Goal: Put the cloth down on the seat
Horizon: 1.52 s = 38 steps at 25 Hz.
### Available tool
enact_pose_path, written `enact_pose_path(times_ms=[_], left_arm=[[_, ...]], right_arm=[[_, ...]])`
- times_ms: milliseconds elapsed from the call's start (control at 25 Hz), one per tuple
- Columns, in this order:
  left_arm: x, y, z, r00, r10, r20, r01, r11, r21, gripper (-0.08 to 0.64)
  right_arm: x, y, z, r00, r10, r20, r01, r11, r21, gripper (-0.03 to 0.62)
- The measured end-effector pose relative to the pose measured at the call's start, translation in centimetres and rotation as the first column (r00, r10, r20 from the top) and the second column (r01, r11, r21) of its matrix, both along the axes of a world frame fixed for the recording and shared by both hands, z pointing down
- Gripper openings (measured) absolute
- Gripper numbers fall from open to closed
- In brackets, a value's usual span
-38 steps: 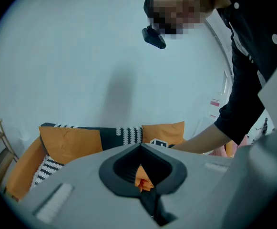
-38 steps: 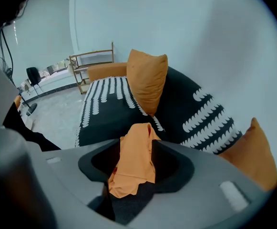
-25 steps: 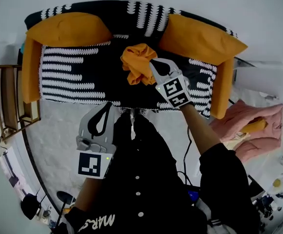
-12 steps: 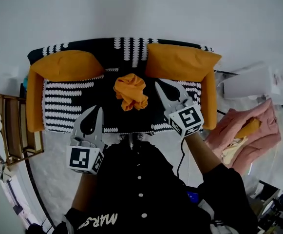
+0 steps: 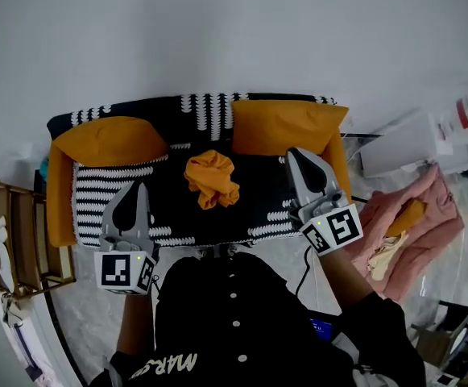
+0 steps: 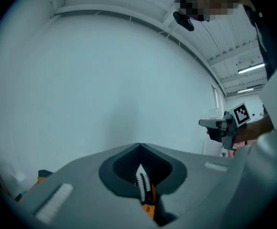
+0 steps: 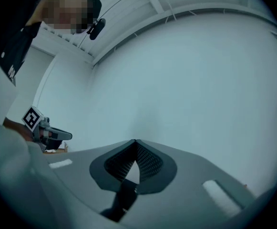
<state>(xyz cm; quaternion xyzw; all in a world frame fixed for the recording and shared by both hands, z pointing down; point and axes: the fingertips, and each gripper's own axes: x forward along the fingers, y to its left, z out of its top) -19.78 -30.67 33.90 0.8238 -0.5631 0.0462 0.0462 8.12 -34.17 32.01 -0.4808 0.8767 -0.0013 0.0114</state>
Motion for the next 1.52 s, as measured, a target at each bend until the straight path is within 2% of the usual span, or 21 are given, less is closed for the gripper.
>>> enact_pose_path(times_ms=[280,440,800,1040,1520], left_arm=[[-1.0,-0.2,-1.8,1.0,-0.02,0.016,0.019,0.997,0.068,0.002],[-1.8,-0.1,-1.7,0.999,-0.044,0.027,0.042,0.995,0.086,0.002],[-0.9,-0.9,-1.7,0.998,-0.039,0.043,0.034,0.994,0.104,0.0],[-0.1,-0.9,-2.2,0.998,-0.025,0.056,0.018,0.993,0.115,0.002],[0.2,0.0,-2.0,0.998,-0.026,0.057,0.02,0.994,0.104,0.002]], right_arm=[[4.4,0.5,-1.0,0.991,0.134,0.002,-0.134,0.991,0.01,0.026],[5.9,1.1,-0.8,0.984,0.175,0.023,-0.176,0.984,0.024,0.026],[5.4,0.7,0.0,0.989,0.149,0.028,-0.149,0.988,0.032,0.026],[3.7,0.9,-1.0,0.998,0.069,-0.003,-0.068,0.995,0.066,0.025],[3.7,0.3,-1.2,0.996,0.083,0.014,-0.084,0.995,0.062,0.025]])
